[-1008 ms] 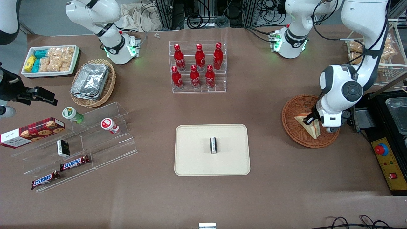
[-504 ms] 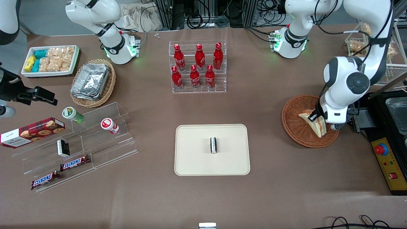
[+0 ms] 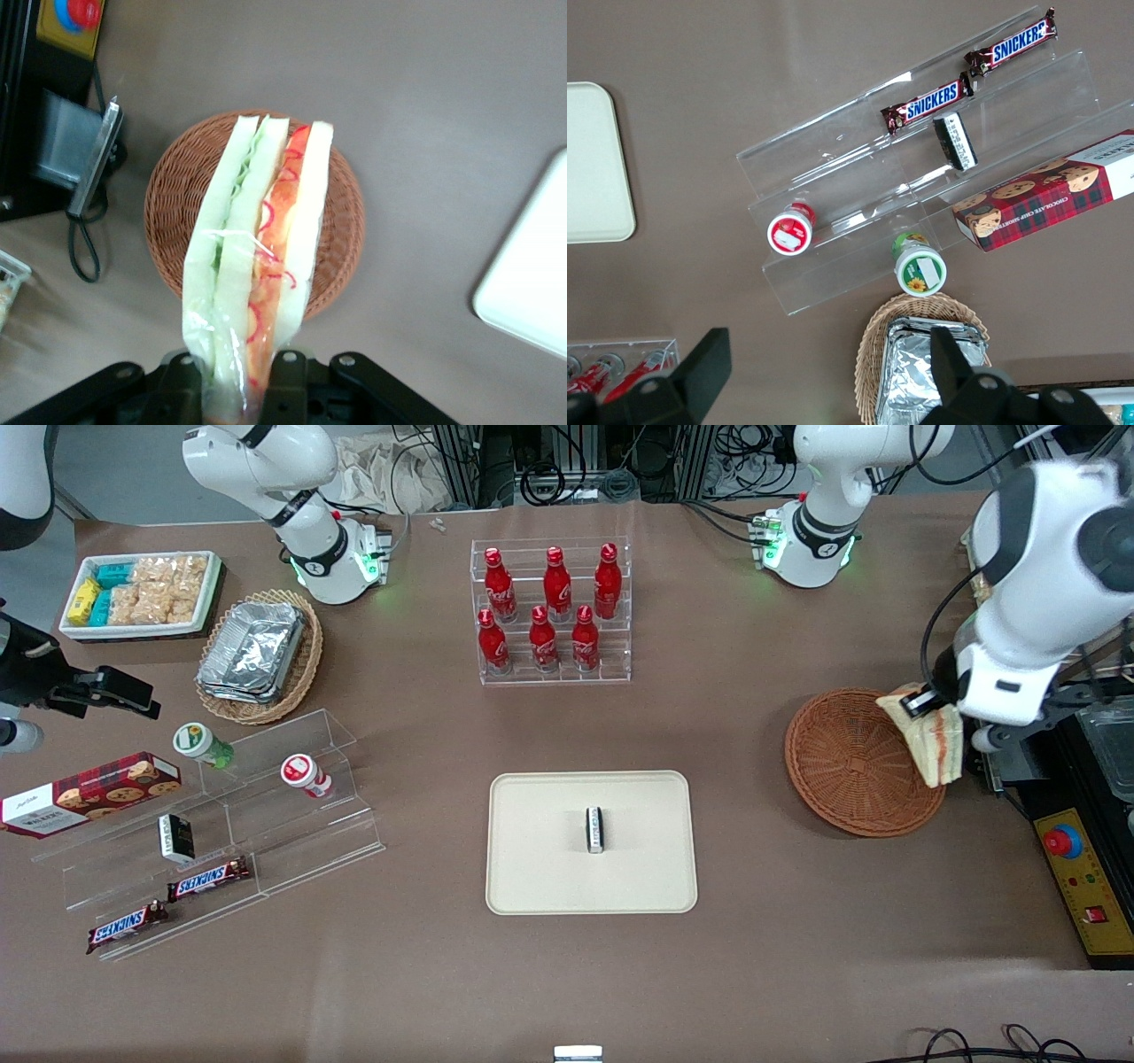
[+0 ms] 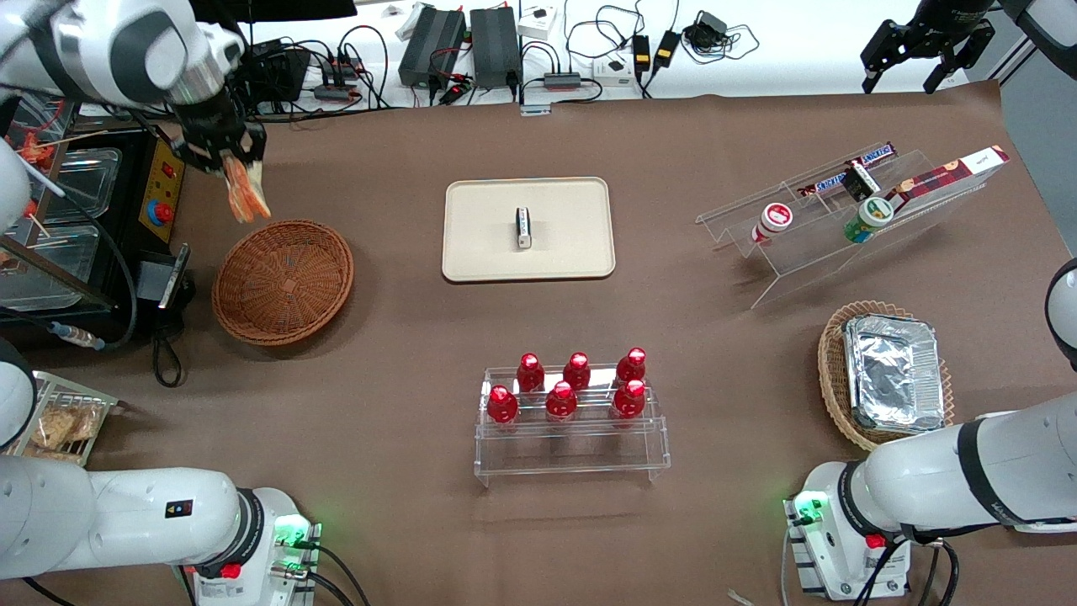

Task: Place sandwich from basket to tray
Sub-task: 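Lift the sandwich out of the basket with the left gripper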

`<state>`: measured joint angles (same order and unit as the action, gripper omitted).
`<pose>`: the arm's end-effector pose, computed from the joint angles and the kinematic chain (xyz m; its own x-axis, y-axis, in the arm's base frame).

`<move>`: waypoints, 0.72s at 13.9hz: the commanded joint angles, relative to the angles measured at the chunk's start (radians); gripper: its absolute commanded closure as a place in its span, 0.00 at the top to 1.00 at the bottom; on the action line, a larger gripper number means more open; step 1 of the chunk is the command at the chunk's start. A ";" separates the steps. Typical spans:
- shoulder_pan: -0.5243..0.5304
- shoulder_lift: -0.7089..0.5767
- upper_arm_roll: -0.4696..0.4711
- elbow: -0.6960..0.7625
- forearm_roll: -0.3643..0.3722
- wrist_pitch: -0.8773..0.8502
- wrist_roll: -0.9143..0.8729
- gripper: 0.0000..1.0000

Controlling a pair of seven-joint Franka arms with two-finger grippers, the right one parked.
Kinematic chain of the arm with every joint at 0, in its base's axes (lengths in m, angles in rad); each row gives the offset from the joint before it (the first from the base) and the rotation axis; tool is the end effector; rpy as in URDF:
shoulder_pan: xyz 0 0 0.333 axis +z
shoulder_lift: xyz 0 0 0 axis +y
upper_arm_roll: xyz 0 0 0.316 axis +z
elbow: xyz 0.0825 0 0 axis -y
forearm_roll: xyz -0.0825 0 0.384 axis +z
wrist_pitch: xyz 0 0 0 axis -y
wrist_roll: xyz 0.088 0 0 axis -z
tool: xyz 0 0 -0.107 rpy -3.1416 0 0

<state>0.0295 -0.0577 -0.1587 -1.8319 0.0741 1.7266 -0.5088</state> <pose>0.5360 -0.0646 0.5453 0.9334 0.3588 -0.0029 0.3569 -0.9293 -0.0950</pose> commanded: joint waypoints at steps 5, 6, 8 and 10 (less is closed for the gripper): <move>0.001 0.235 -0.171 0.324 -0.076 -0.125 0.187 0.00; 0.001 0.271 -0.200 0.327 -0.068 -0.083 0.193 0.00; -0.019 0.334 -0.241 0.322 -0.031 0.006 0.181 0.00; -0.089 0.431 -0.243 0.327 0.028 0.050 0.062 0.00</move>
<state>-0.0053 0.2724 -0.3926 -1.5606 0.0436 1.7614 -0.3633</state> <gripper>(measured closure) 0.806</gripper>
